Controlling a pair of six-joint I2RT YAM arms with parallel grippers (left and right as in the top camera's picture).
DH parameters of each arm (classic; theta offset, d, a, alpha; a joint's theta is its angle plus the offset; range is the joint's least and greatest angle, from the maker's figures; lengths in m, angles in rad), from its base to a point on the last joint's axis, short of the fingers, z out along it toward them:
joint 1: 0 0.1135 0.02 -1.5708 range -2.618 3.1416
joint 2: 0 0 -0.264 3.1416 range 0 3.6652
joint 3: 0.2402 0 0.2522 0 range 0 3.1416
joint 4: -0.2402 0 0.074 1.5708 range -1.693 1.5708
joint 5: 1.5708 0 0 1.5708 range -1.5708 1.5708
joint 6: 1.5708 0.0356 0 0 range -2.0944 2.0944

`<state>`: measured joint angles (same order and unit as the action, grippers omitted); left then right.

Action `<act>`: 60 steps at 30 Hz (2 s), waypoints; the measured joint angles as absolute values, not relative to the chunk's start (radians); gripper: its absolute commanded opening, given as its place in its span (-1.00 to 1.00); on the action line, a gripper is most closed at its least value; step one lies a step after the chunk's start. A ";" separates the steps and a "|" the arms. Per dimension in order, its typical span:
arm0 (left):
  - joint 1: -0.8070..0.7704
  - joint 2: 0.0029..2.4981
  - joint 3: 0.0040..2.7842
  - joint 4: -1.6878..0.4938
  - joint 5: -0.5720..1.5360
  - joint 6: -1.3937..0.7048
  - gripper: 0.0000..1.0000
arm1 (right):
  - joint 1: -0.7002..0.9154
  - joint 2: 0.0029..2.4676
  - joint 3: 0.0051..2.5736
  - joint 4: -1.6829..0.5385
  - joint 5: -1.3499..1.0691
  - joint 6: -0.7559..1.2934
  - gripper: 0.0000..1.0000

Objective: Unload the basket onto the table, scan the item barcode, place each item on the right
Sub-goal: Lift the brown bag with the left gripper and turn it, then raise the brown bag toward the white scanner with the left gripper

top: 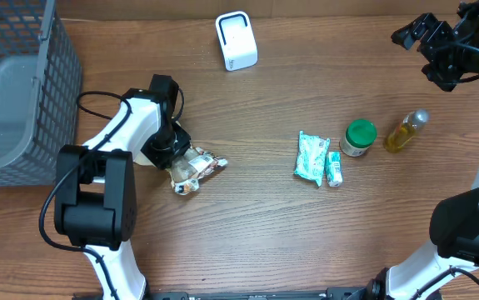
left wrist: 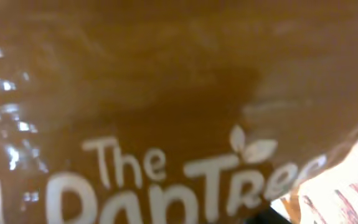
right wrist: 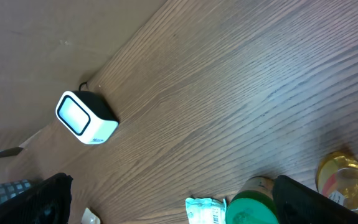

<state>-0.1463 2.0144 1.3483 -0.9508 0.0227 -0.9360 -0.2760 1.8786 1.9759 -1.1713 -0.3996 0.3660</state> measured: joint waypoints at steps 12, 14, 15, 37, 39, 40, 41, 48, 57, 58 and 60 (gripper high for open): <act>-0.146 2.011 1.388 -1.002 0.023 -0.839 -0.84 | -0.276 1.879 1.976 -1.171 -0.400 0.366 1.00; -0.146 2.022 1.428 -1.039 0.019 -0.810 -0.92 | -0.276 1.879 1.976 -1.171 -0.400 0.366 1.00; -0.146 2.027 1.452 -1.055 0.017 -0.795 -0.92 | -0.276 1.879 1.976 -1.172 -0.400 0.366 1.00; -0.345 1.982 1.774 -1.164 -0.287 -0.424 -0.92 | -0.276 1.879 1.976 -1.172 -0.400 0.366 1.00; -0.381 1.954 1.774 -1.144 -0.356 -0.415 -0.91 | -0.276 1.879 1.976 -1.171 -0.400 0.366 1.00; -0.393 1.943 1.774 -1.137 -0.381 -0.414 -0.92 | -0.276 1.879 1.976 -1.171 -0.400 0.366 1.00; -0.405 1.932 1.774 -1.132 -0.402 -0.411 -0.92 | -0.276 1.879 1.976 -1.172 -0.400 0.366 1.00; -0.421 1.912 1.775 -1.121 -0.440 -0.388 -0.91 | -0.276 1.879 1.976 -1.171 -0.400 0.366 1.00; -0.421 1.912 1.775 -1.137 -0.289 -0.288 -0.92 | -0.276 1.879 1.976 -1.172 -0.400 0.366 1.00; -0.421 1.912 1.775 -1.137 -0.274 -0.284 -0.91 | -0.276 1.879 1.976 -1.171 -0.400 0.366 1.00; -0.421 1.912 1.775 -1.139 -0.253 -0.279 -0.92 | -0.276 1.879 1.976 -1.171 -0.400 0.366 1.00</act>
